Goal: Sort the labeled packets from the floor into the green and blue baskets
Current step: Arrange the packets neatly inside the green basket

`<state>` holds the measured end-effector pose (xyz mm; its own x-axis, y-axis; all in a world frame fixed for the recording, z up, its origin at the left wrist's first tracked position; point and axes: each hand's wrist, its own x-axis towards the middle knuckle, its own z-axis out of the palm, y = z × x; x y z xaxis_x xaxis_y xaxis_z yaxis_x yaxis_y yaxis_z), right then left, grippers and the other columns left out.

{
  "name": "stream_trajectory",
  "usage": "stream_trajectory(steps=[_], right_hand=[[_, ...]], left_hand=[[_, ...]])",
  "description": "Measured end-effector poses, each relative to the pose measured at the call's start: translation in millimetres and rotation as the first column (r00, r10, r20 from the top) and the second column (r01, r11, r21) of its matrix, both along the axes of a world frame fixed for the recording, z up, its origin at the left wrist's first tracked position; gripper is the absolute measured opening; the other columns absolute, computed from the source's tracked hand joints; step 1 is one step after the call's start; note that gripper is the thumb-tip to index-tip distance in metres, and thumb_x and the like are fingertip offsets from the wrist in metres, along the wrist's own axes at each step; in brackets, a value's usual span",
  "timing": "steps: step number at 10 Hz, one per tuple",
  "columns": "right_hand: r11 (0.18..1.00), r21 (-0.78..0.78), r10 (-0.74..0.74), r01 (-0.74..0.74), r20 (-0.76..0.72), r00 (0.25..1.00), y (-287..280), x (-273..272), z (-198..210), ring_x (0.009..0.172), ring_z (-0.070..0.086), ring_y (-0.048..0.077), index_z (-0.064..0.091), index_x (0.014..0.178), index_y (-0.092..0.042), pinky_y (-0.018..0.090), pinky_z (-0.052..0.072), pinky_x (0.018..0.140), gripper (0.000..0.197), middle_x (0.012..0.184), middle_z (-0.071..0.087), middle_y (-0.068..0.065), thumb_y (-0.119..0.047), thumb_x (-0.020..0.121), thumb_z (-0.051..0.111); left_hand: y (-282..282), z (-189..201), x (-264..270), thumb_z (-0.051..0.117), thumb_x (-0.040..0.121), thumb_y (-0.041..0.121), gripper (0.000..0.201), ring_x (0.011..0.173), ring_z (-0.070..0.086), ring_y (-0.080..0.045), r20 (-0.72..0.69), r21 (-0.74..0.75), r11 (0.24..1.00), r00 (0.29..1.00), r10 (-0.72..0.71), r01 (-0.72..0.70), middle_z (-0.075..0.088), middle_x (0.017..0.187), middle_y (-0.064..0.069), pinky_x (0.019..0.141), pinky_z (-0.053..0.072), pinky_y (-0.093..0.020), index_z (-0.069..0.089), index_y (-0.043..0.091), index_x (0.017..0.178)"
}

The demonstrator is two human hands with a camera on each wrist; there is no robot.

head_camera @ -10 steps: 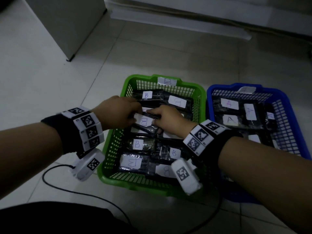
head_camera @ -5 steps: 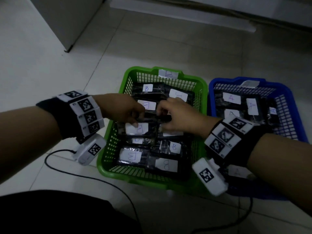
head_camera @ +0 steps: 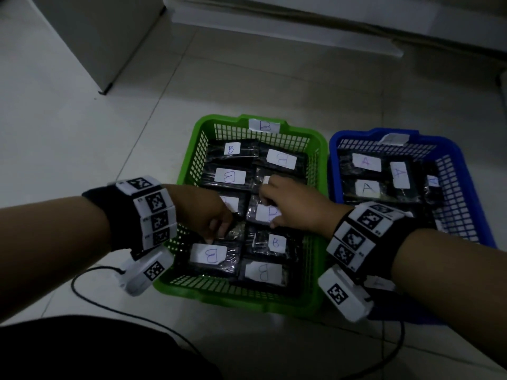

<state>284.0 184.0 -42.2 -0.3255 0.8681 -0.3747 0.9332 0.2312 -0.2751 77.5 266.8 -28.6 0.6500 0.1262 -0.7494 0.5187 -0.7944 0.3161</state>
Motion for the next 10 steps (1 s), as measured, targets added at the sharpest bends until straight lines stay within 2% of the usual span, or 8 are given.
stream_trajectory(steps=[1,2,3,4,5,7,9,10], right_hand=[[0.997,-0.073,-0.035,0.03,-0.072,0.997,6.4,3.7,2.0,0.089,0.047,0.016,0.053,0.099,-0.019,0.026,0.035,0.059,0.036,0.104,0.041,-0.001,-0.025,0.073,0.077],[0.975,0.049,-0.203,0.218,-0.213,0.956,25.6,7.4,5.7,0.096,0.053,0.021,0.062,0.1,-0.017,0.025,0.04,0.072,0.02,0.104,0.045,0.003,-0.024,0.082,0.068],[0.95,0.098,-0.265,0.298,-0.257,0.929,38.2,7.1,4.5,0.112,0.049,0.022,0.055,0.123,-0.016,0.025,0.04,0.089,0.039,0.122,0.048,0.007,-0.02,0.086,0.064],[0.973,0.029,-0.221,0.228,-0.156,0.963,48.7,5.2,-0.9,0.133,0.031,0.024,0.035,0.143,-0.018,0.03,0.026,0.109,0.06,0.148,0.036,0.003,-0.014,0.088,0.058],[0.979,0.012,-0.2,0.204,-0.135,0.97,52.3,10.9,-3.0,0.131,0.034,0.025,0.04,0.141,-0.019,0.03,0.028,0.107,0.057,0.146,0.04,0.002,-0.008,0.088,0.056],[0.985,0.035,-0.161,0.167,-0.119,0.98,56.6,22.3,-2.9,0.134,0.037,0.023,0.055,0.13,-0.015,0.026,0.025,0.11,0.05,0.146,0.042,0.003,0.006,0.085,0.049],[0.982,-0.038,-0.19,0.187,-0.12,0.974,53.8,28.6,20.7,0.132,0.041,0.021,0.054,0.132,-0.017,0.026,0.031,0.107,0.044,0.145,0.045,0.003,-0.01,0.089,0.056],[0.977,0.013,-0.21,0.211,-0.074,0.975,43.4,44.6,37.8,0.12,0.048,0.023,0.058,0.127,-0.019,0.025,0.037,0.094,0.037,0.131,0.052,0.006,-0.018,0.09,0.057]], left_hand=[[3.4,7.1,2.5,0.059,0.088,0.027,0.015,0.085,0.055,-0.008,0.083,0.139,0.99,0.997,0.002,-0.014,0.064,0.101,0.004,0.069,0.038,-0.016,0.063,0.023,0.102],[17.8,10.9,7.7,0.055,0.089,0.032,0.027,0.105,0.052,-0.018,0.337,0.449,0.881,0.942,-0.015,-0.146,0.052,0.116,-0.002,0.082,0.043,-0.026,0.06,0.02,0.113],[30.5,7.6,11.1,0.059,0.085,0.034,0.045,0.115,0.048,-0.023,0.425,0.527,0.807,0.905,0.021,-0.266,0.046,0.13,-0.006,0.093,0.046,-0.034,0.051,0.018,0.127],[42.7,1.1,13.9,0.056,0.088,0.034,0.069,0.134,0.037,-0.025,0.294,0.509,0.83,0.953,0.08,-0.227,0.022,0.155,-0.003,0.109,0.037,-0.042,0.022,0.022,0.147],[44.8,-3.4,14.1,0.048,0.092,0.036,0.07,0.14,0.029,-0.023,0.161,0.53,0.84,0.986,0.034,-0.115,0.007,0.16,0.003,0.112,0.03,-0.044,0.008,0.029,0.149],[52.0,0.4,16.6,0.045,0.093,0.036,0.066,0.138,0.035,-0.022,0.09,0.539,0.841,0.996,-0.016,-0.035,0.006,0.159,0.006,0.109,0.035,-0.044,0.01,0.034,0.149],[59.2,21.7,23.4,0.053,0.089,0.038,0.061,0.128,0.044,-0.023,0.155,0.5,0.857,0.986,0.054,-0.126,0.03,0.149,0.0,0.099,0.046,-0.041,0.027,0.031,0.144],[61.2,37.2,28.8,0.054,0.09,0.036,0.047,0.125,0.045,-0.02,0.191,0.501,0.853,0.98,0.058,-0.148,0.04,0.14,-0.001,0.096,0.044,-0.035,0.043,0.028,0.135]])
